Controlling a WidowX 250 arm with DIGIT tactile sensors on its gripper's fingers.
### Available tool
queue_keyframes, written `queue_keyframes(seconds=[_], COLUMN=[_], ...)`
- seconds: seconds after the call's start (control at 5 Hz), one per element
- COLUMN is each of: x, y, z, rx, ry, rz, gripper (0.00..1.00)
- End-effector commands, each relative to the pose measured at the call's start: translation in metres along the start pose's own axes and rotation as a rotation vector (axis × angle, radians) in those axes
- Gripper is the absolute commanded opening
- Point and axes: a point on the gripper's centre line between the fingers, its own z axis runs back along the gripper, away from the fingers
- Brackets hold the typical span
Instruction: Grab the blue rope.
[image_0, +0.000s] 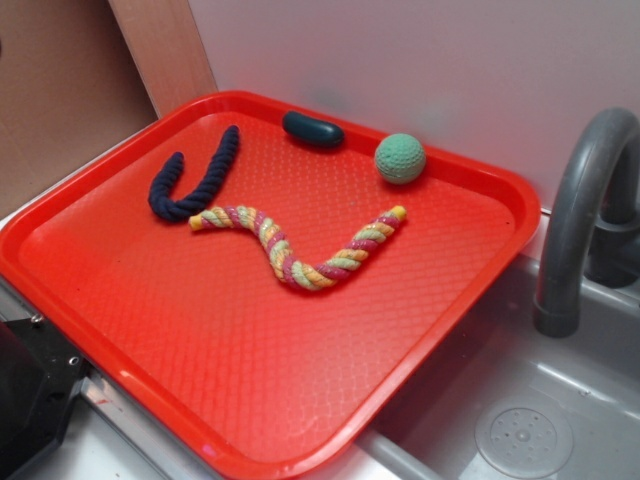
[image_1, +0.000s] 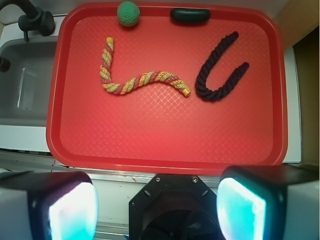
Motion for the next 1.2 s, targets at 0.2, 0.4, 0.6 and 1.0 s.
queue_keyframes(seconds=[0.2,0.4,0.6,1.0], x=[0.017,0.033,0.045,0.097], y=[0.011,0.024,0.038,0.077], z=[0.002,0.003,0.001,-0.054], rx=[-0.068,-0.085,-0.068,0.008], ry=[0.011,0.004,0.01,0.012], rz=[0.224,0.348,0.46,0.62], gripper=[1.0,1.0,1.0,1.0])
